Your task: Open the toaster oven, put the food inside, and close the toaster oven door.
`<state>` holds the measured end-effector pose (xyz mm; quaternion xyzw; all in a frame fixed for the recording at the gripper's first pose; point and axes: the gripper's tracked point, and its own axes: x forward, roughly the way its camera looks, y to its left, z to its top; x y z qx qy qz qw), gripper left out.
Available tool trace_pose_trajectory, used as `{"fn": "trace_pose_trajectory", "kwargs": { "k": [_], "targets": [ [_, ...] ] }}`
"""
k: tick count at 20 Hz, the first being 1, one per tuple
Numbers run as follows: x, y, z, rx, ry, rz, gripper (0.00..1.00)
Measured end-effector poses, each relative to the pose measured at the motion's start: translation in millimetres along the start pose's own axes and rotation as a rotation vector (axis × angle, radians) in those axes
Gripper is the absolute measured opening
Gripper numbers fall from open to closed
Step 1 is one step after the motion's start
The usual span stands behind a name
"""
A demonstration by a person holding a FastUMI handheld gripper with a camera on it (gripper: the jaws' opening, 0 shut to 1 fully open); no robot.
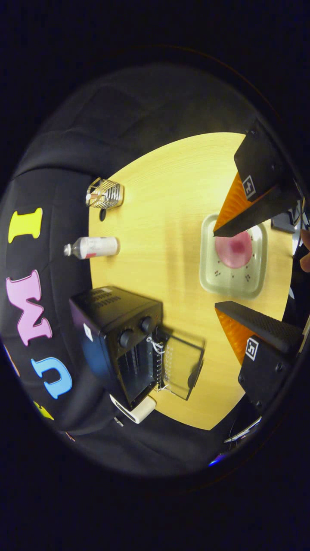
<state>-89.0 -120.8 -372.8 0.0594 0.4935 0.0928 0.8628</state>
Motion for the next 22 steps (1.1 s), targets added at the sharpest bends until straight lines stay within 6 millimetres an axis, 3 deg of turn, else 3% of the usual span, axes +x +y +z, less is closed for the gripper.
{"fn": "trace_pose_trajectory", "kwargs": {
  "k": [6,10,16,18,20,21,22],
  "targets": [
    [35,-48,-35,0.069,0.268,0.073,0.99],
    [48,-69,-57,0.152,0.410,0.084,0.92],
    [58,-86,-68,0.062,0.477,0.003,0.64],
    [59,-84,-67,0.064,0.478,0.009,0.42],
    [61,-69,-74,0.174,0.510,0.107,0.31],
    [61,-66,-78,0.245,0.513,0.182,0.18],
    [56,-66,-82,0.291,0.525,0.239,0.12]
  ]
}}
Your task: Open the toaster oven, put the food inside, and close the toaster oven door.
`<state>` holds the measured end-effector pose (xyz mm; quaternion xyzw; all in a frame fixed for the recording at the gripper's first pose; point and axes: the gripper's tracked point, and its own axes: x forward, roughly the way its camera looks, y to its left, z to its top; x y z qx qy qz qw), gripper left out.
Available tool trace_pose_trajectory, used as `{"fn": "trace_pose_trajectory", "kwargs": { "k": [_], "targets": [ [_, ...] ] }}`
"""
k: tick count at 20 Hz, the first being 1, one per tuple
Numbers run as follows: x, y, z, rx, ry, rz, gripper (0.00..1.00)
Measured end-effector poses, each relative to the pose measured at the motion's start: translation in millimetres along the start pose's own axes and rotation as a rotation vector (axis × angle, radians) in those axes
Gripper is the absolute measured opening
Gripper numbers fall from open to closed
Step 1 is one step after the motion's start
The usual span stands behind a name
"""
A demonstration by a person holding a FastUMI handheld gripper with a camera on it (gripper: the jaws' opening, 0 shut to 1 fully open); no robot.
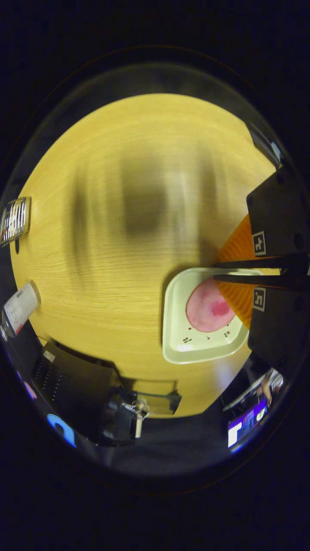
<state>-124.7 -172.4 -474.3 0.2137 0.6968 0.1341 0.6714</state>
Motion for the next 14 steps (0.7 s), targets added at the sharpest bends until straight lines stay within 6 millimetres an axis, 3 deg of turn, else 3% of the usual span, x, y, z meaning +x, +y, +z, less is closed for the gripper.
{"fn": "trace_pose_trajectory", "kwargs": {
  "k": [1,4,10,14],
  "targets": [
    [1,-6,3,0.006,-0.020,0.040,0.06],
    [-2,-3,8,-0.028,-0.056,0.104,0.05],
    [-12,-3,8,0.090,-0.080,0.228,0.05],
    [-32,20,8,0.157,-0.120,0.299,0.05]
  ]
}}
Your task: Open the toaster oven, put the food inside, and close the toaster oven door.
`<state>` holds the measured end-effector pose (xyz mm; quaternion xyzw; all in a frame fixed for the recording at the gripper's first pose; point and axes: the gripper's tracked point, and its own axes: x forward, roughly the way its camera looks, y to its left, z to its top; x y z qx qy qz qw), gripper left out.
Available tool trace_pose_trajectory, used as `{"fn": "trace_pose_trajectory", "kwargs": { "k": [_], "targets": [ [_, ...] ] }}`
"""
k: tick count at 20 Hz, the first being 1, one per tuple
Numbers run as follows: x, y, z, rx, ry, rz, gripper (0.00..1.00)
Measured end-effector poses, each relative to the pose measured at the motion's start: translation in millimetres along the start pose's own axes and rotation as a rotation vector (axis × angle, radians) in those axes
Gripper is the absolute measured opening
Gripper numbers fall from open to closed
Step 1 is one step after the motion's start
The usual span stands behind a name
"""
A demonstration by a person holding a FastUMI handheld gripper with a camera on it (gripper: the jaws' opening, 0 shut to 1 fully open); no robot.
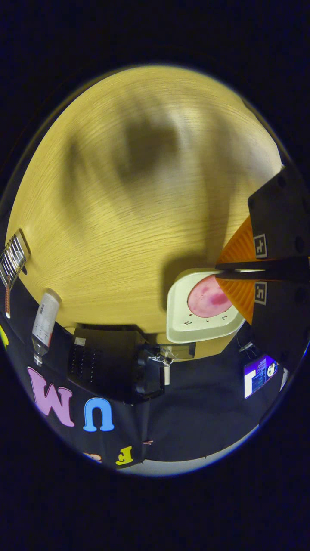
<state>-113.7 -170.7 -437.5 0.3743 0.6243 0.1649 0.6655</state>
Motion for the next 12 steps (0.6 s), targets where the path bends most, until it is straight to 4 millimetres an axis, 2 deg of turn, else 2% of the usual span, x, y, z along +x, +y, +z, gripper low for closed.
{"fn": "trace_pose_trajectory", "kwargs": {
  "k": [3,7,9,12],
  "targets": [
    [-9,25,-11,0.039,-0.049,0.021,0.05],
    [-6,65,-31,0.086,-0.124,0.015,0.05],
    [2,89,-46,0.123,-0.150,0.015,0.05],
    [28,128,-66,0.183,-0.185,0.006,0.05]
  ]
}}
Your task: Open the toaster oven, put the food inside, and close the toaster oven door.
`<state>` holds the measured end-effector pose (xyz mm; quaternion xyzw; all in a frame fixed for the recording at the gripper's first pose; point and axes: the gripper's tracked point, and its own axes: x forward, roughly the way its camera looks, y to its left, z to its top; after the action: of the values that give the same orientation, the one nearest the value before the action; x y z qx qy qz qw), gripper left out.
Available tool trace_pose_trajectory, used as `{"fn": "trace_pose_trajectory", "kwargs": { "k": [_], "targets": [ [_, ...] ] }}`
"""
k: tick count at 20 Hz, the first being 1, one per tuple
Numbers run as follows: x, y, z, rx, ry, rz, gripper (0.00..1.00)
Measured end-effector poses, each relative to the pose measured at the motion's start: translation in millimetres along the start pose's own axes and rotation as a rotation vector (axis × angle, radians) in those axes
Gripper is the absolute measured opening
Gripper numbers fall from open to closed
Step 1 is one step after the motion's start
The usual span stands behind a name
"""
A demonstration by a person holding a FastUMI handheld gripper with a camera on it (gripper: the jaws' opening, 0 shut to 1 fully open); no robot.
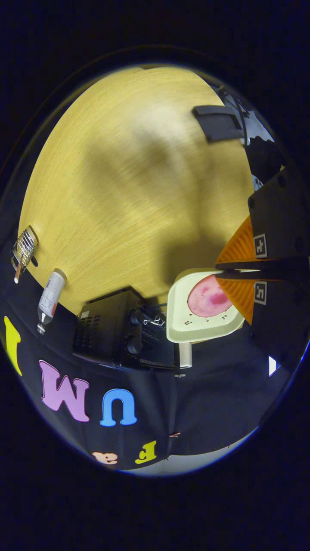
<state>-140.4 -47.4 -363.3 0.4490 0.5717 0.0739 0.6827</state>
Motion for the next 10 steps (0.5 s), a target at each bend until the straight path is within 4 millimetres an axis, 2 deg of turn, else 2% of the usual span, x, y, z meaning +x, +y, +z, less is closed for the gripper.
{"fn": "trace_pose_trajectory", "kwargs": {
  "k": [3,5,8,10],
  "targets": [
    [27,37,-26,0.067,-0.032,0.003,0.05],
    [46,63,-37,0.099,-0.062,0.009,0.05],
    [73,94,-36,0.155,-0.121,-0.002,0.05],
    [92,107,-34,0.214,-0.155,-0.029,0.05]
  ]
}}
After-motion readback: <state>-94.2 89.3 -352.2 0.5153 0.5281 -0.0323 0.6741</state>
